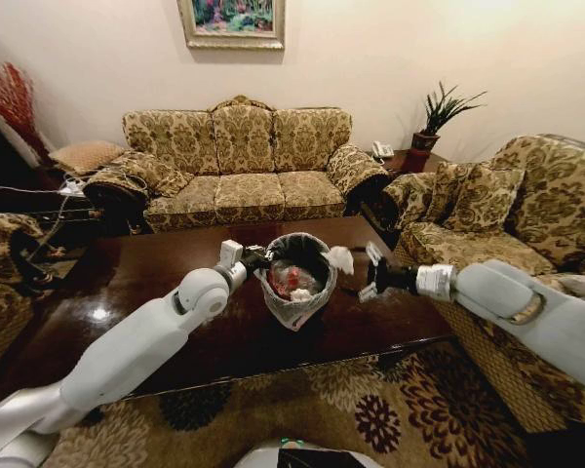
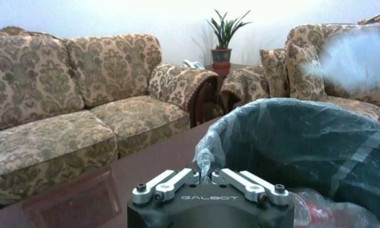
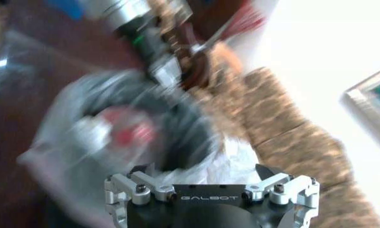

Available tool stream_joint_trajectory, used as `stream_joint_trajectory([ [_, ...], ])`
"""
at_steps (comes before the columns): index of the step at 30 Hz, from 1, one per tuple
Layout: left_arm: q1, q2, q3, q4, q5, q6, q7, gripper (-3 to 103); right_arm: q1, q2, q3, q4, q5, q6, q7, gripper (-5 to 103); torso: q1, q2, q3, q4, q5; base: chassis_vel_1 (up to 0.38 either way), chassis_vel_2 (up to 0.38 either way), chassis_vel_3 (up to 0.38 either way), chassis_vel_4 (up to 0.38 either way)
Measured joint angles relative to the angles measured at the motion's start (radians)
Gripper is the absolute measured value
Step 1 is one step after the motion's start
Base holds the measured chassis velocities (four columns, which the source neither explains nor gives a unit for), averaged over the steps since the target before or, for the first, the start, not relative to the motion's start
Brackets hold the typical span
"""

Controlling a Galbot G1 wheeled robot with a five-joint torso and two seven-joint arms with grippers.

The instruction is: Move to the front of the table and place the trash on the table into the trash bin.

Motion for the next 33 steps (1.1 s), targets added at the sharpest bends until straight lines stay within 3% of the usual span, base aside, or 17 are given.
stream_joint_trajectory([
  [6, -0.006, -0.018, 0.016, 0.0, 0.001, 0.007, -0.001, 4, 0.069, 0.037, -0.048, 0.024, 0.053, 0.005, 0.059, 100, 0.0, 0.0, 0.0, 0.0001, 0.0001, 0.0, 0.0, 0.0, 0.0],
  [18, -0.014, -0.024, 0.029, -0.005, 0.001, 0.011, 0.005, 4, 0.011, 0.132, -0.185, -0.002, -0.012, 0.016, 0.083, 100, 0.0, 0.0, 0.0, 0.0001, 0.0001, 0.0, 0.0, 0.0, 0.0],
  [33, 0.004, -0.011, 0.007, -0.007, 0.003, 0.011, 0.007, 4, -0.032, 0.049, -0.176, 0.009, -0.009, 0.038, 0.018, 100, 0.0, 0.0, 0.0, 0.0, 0.0, 0.0, 0.0, 0.0, 0.0],
])
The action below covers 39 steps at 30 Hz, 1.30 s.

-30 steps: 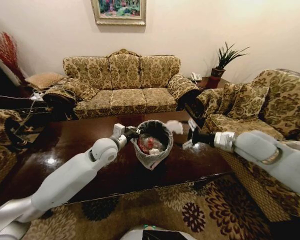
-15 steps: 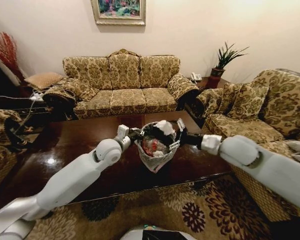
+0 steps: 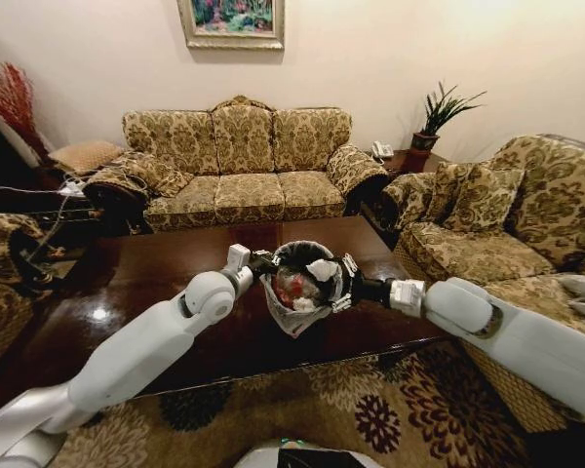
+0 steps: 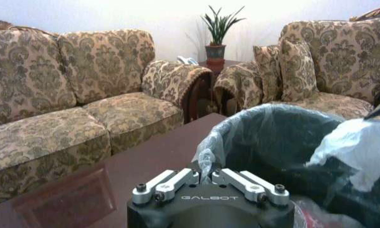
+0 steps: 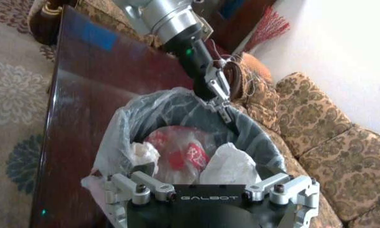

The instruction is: Move to the front of the table and place the trash on the table into the trash bin.

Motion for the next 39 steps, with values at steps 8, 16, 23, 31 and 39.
stream_joint_trajectory([
  [8, 0.001, 0.0, -0.001, 0.013, 0.006, -0.004, 0.001, 4, 0.02, -0.026, 0.019, 0.04, 0.013, -0.002, -0.002, 100, 0.0, 0.0, 0.0, 0.0, 0.0002, 0.0, 0.0, 0.0, 0.0],
  [16, 0.004, 0.007, -0.008, 0.018, 0.014, -0.003, 0.008, 4, 0.024, -0.089, 0.036, 0.088, -0.081, 0.031, -0.148, 100, 0.0, 0.0, 0.0, -0.0001, 0.0002, 0.0, 0.0, 0.0, 0.0],
  [23, 0.004, 0.012, -0.009, 0.012, 0.013, -0.001, 0.01, 4, 0.047, -0.114, 0.048, 0.097, -0.187, 0.087, -0.251, 100, 0.0, 0.0, 0.0, 0.0, -0.0001, 0.0, 0.0, 0.0, 0.0],
  [31, 0.0, 0.01, -0.009, 0.01, 0.011, 0.0, 0.012, 4, 0.042, -0.14, 0.048, 0.108, -0.262, 0.136, -0.323, 100, 0.0, 0.0, 0.0, -0.0001, 0.0001, 0.0, 0.0, 0.0, 0.0],
  [39, -0.001, 0.014, -0.02, 0.015, 0.008, 0.003, 0.02, 4, 0.035, -0.17, 0.046, 0.123, -0.262, 0.166, -0.345, 100, 0.0, 0.0, 0.0, -0.0001, 0.0, 0.0, 0.0, 0.0, 0.0],
])
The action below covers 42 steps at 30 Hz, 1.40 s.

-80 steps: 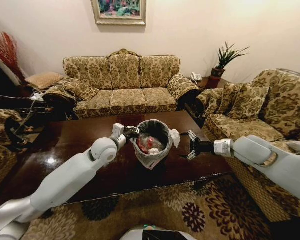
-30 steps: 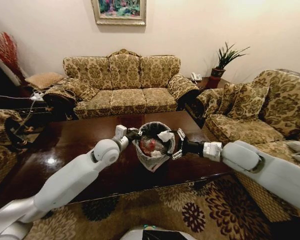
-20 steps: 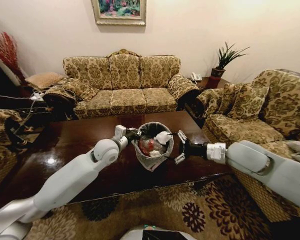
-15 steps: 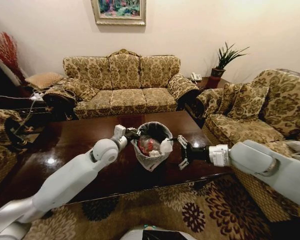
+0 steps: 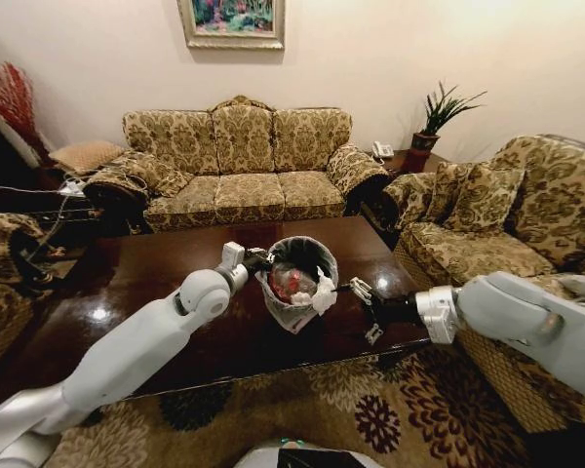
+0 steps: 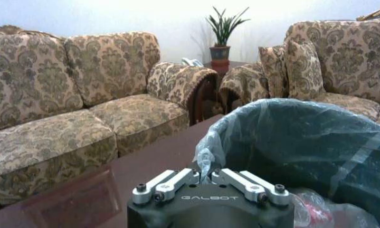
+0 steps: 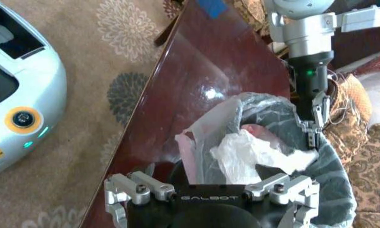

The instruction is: Move to the front of the table and place the trash on the table into the trash bin.

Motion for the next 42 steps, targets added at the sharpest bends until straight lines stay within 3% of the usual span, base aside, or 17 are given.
stream_joint_trajectory([
  [26, 0.016, 0.03, -0.041, 0.052, 0.003, 0.002, 0.004, 4, 0.025, -0.101, 0.035, 0.015, 0.082, 0.065, -0.069, 100, 0.0, 0.0, 0.0, 0.0002, -0.0001, 0.0, 0.0, 0.0, 0.0],
  [30, 0.01, 0.029, -0.042, 0.062, 0.003, 0.0, 0.004, 4, 0.039, -0.112, 0.048, 0.003, 0.12, 0.065, -0.045, 100, 0.0, 0.0, 0.0, -0.0001, 0.0, 0.0, 0.0, 0.0, 0.0],
  [33, 0.019, 0.035, -0.045, 0.043, 0.002, 0.0, 0.003, 4, 0.043, -0.066, 0.084, -0.057, 0.191, 0.043, 0.076, 100, 0.0, 0.0, 0.0, 0.0001, 0.0004, 0.0, 0.0, 0.0, 0.0],
  [35, 0.021, 0.036, -0.045, 0.038, 0.001, 0.0, 0.001, 4, 0.043, -0.057, 0.089, -0.067, 0.205, 0.036, 0.1, 100, 0.0, 0.0, 0.0, 0.0003, 0.0004, 0.0, 0.0, 0.0, 0.0],
  [37, 0.032, 0.038, -0.05, 0.019, -0.001, 0.0, -0.006, 4, 0.033, -0.025, 0.094, -0.096, 0.303, 0.011, 0.235, 100, 0.0, 0.0, 0.0, 0.0002, 0.0001, 0.0, 0.0, 0.0, 0.0],
  [38, 0.032, 0.038, -0.05, 0.019, -0.001, 0.0, -0.006, 4, 0.033, -0.025, 0.094, -0.096, 0.303, 0.011, 0.235, 100, 0.0, 0.0, 0.0, 0.0002, 0.0001, 0.0, 0.0, 0.0, 0.0],
  [39, 0.04, 0.038, -0.056, 0.009, -0.001, 0.0, -0.011, 4, 0.019, -0.009, 0.092, -0.102, 0.37, -0.007, 0.337, 100, 0.0, 0.0, 0.0, 0.0001, 0.0, 0.0, 0.0, 0.0, 0.0],
  [40, 0.043, 0.038, -0.058, 0.005, -0.001, 0.0, -0.014, 4, 0.013, -0.001, 0.09, -0.102, 0.402, -0.016, 0.39, 100, 0.0, 0.0, 0.0, 0.0001, 0.0, 0.0, 0.0, 0.0, 0.0],
  [42, 0.057, 0.032, -0.066, -0.012, -0.006, 0.0, -0.026, 4, -0.011, 0.045, 0.083, -0.081, 0.563, -0.074, 0.651, 100, 0.0, 0.0, 0.0, 0.0001, 0.0001, 0.0, 0.0, 0.0, 0.0],
])
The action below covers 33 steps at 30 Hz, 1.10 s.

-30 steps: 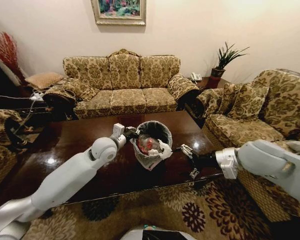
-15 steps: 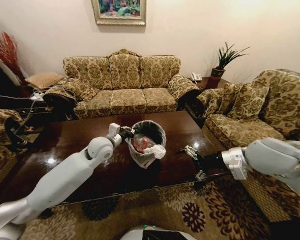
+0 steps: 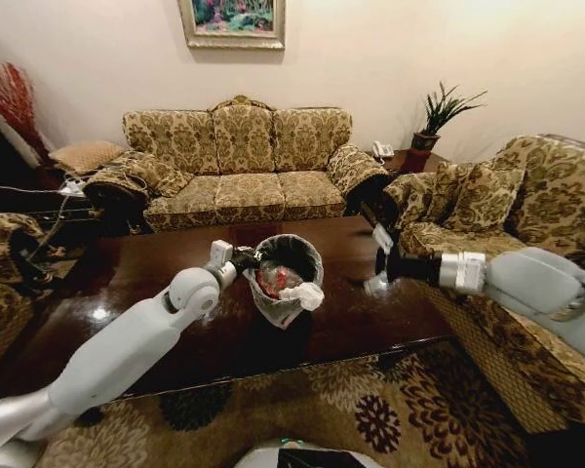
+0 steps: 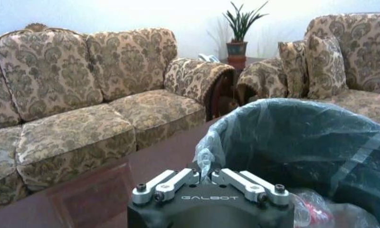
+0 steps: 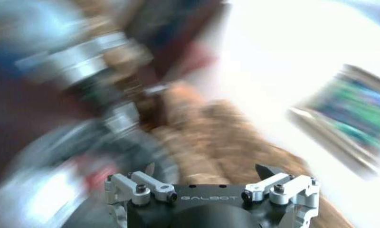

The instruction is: Move to the front of the table and place the trash on the table into the trash bin.

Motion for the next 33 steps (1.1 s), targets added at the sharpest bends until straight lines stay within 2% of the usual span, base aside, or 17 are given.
stream_joint_trajectory([
  [1, 0.0, 0.0, 0.0, 0.0, 0.0, 0.0, 0.0, 4, 0.0, 0.0, 0.0, 0.0, 0.0, 0.0, 0.0, 100, 0.0, 0.0, 0.0, 0.0, 0.0, 0.0, 0.0, 0.0, 0.0],
  [2, 0.002, -0.001, -0.001, -0.004, -0.002, 0.0, -0.003, 4, -0.004, 0.013, 0.0, 0.009, 0.039, -0.019, 0.065, 100, 0.0, 0.0, 0.0, 0.0, 0.0, 0.0, 0.0, 0.0, 0.0],
  [4, 0.005, -0.004, -0.001, -0.013, -0.006, 0.0, -0.007, 4, -0.007, 0.067, 0.006, 0.031, 0.172, -0.074, 0.254, 100, 0.0, 0.0, 0.0, 0.0, -0.0001, 0.0, 0.0, 0.0, 0.0],
  [5, 0.005, -0.004, -0.001, -0.013, -0.006, 0.0, -0.007, 4, -0.007, 0.067, 0.006, 0.031, 0.172, -0.074, 0.254, 100, 0.0, 0.0, 0.0, 0.0, -0.0001, 0.0, 0.0, 0.0, 0.0],
  [6, 0.005, -0.005, -0.001, -0.019, -0.007, 0.0, -0.009, 4, -0.006, 0.089, 0.011, 0.03, 0.201, -0.08, 0.309, 100, 0.0, 0.0, 0.0, 0.0, -0.0002, 0.0, 0.0, 0.0, 0.0],
  [7, 0.005, -0.005, -0.001, -0.022, -0.008, 0.0, -0.01, 4, -0.006, 0.096, 0.013, 0.028, 0.208, -0.08, 0.323, 100, 0.0, 0.0, 0.0, 0.0, -0.0002, 0.0, 0.0, 0.0, 0.0],
  [8, 0.007, -0.007, -0.002, -0.036, -0.017, 0.002, -0.02, 4, -0.013, 0.115, 0.024, 0.024, 0.227, -0.087, 0.372, 100, 0.0, 0.0, 0.0, 0.0001, -0.0003, 0.0, 0.0, 0.0, 0.0],
  [10, 0.007, -0.008, -0.002, -0.04, -0.022, 0.003, -0.024, 4, -0.016, 0.12, 0.026, 0.024, 0.233, -0.091, 0.387, 100, 0.0, 0.0, 0.0, 0.0001, -0.0002, 0.0, 0.0, 0.0, 0.0],
  [12, 0.009, -0.008, -0.005, -0.053, -0.05, 0.009, -0.043, 4, -0.039, 0.134, 0.047, 0.027, 0.26, -0.109, 0.441, 100, 0.0, 0.0, 0.0, -0.0001, -0.0001, 0.0, 0.0, 0.0, 0.0],
  [14, 0.009, -0.007, -0.006, -0.054, -0.068, 0.013, -0.053, 4, -0.064, 0.14, 0.077, 0.026, 0.263, -0.116, 0.438, 100, 0.0, 0.0, 0.0, -0.0001, 0.0, 0.0, 0.0, 0.0, 0.0],
  [18, 0.001, 0.005, -0.015, -0.054, -0.134, 0.039, -0.065, 4, -0.159, 0.145, 0.187, 0.035, 0.268, -0.148, 0.37, 100, 0.0, 0.0, 0.0, 0.0001, -0.0001, 0.0, 0.0, 0.0, 0.0],
  [20, -0.021, 0.007, -0.02, -0.05, -0.24, 0.079, -0.11, 4, -0.269, 0.159, 0.279, 0.07, 0.273, -0.163, 0.347, 100, 0.0, 0.0, 0.0, 0.0001, -0.0004, 0.0, 0.0, 0.0, 0.0],
  [21, -0.021, 0.007, -0.02, -0.05, -0.24, 0.079, -0.11, 4, -0.269, 0.159, 0.279, 0.07, 0.273, -0.163, 0.347, 100, 0.0, 0.0, 0.0, 0.0001, -0.0004, 0.0, 0.0, 0.0, 0.0],
  [22, -0.037, 0.006, -0.02, -0.043, -0.295, 0.1, -0.15, 4, -0.343, 0.172, 0.336, 0.089, 0.269, -0.169, 0.328, 100, 0.0, 0.0, 0.0, 0.0001, -0.0005, 0.0, 0.0, 0.0, 0.0],
  [24, -0.064, 0.005, -0.018, -0.022, -0.354, 0.118, -0.21, 4, -0.497, 0.202, 0.44, 0.131, 0.254, -0.179, 0.28, 100, 0.0, 0.0, 0.0, -0.0004, 0.0004, 0.0, 0.0, 0.0, 0.0],
  [29, -0.098, 0.008, -0.01, 0.006, -0.363, 0.123, -0.232, 4, -0.627, 0.239, 0.483, 0.194, 0.217, -0.179, 0.251, 100, 0.0, 0.0, 0.0, -0.0004, 0.0, 0.0, 0.0, 0.0, 0.0],
  [33, -0.12, 0.019, 0.004, 0.014, -0.361, 0.127, -0.232, 4, -0.631, 0.269, 0.364, 0.256, 0.156, -0.194, 0.226, 100, 0.0, 0.0, 0.0, 0.0001, -0.0003, 0.0, 0.0, 0.0, 0.0],
])
